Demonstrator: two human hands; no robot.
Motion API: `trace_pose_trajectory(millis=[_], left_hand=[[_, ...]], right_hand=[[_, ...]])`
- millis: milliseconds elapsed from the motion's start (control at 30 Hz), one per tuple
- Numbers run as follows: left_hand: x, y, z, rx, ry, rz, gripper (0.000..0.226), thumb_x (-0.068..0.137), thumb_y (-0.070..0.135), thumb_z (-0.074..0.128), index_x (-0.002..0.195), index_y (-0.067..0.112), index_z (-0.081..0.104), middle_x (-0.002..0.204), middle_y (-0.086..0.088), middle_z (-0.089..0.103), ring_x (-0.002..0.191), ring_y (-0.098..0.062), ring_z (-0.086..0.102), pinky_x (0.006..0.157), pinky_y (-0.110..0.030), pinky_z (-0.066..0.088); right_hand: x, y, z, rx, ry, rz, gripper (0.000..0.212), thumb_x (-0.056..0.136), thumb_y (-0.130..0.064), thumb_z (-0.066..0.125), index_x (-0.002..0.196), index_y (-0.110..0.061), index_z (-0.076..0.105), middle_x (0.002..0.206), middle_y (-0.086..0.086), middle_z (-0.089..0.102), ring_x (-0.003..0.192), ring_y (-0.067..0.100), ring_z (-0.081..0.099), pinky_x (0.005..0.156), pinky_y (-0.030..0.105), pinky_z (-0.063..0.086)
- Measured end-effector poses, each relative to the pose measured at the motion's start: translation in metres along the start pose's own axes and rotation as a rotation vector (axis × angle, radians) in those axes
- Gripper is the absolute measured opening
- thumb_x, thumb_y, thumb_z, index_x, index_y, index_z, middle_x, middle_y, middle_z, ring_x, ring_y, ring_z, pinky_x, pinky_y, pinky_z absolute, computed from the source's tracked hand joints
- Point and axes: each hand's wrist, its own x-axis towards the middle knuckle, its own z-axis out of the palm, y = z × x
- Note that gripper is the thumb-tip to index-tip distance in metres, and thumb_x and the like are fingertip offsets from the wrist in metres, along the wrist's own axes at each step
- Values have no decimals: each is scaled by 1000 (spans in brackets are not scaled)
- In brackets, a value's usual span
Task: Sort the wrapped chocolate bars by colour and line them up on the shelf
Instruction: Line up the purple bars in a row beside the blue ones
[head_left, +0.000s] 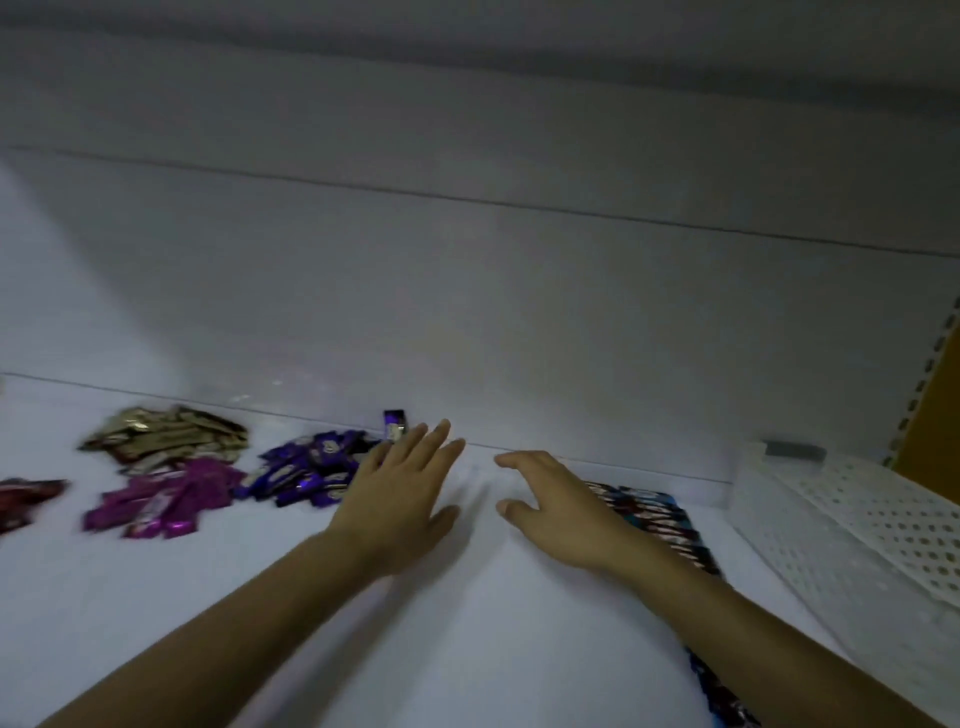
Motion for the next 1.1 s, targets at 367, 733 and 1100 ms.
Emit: trace_pose_trajectory(millis=[367,733,1100], left_hand=[[-101,-56,-53,125,-89,-174,67,97,52,38,153,27,10,162,5,2,148,-17,6,118,-40,13],[-76,-63,3,-161,-57,25,71,93,48,47,152,31,12,161,6,6,146,-12,8,116,-28,12],[5,-106,42,-208,-50,-127,76,86,60,50,150,35,15,161,6,9,147,-16,5,117,-50,5]], right_hand=[[21,-59,92,34,-37,85,54,96,-39,48,143,-19,33,147,7,34,132,25,34,107,32,30],[68,-56,96,-131,249,206,22,93,-35,47,103,-21,61,112,4,59,107,26,53,84,34,42],[124,-41,112,41,284,149,34,93,-33,55,126,-27,53,122,1,58,113,21,53,93,36,44]])
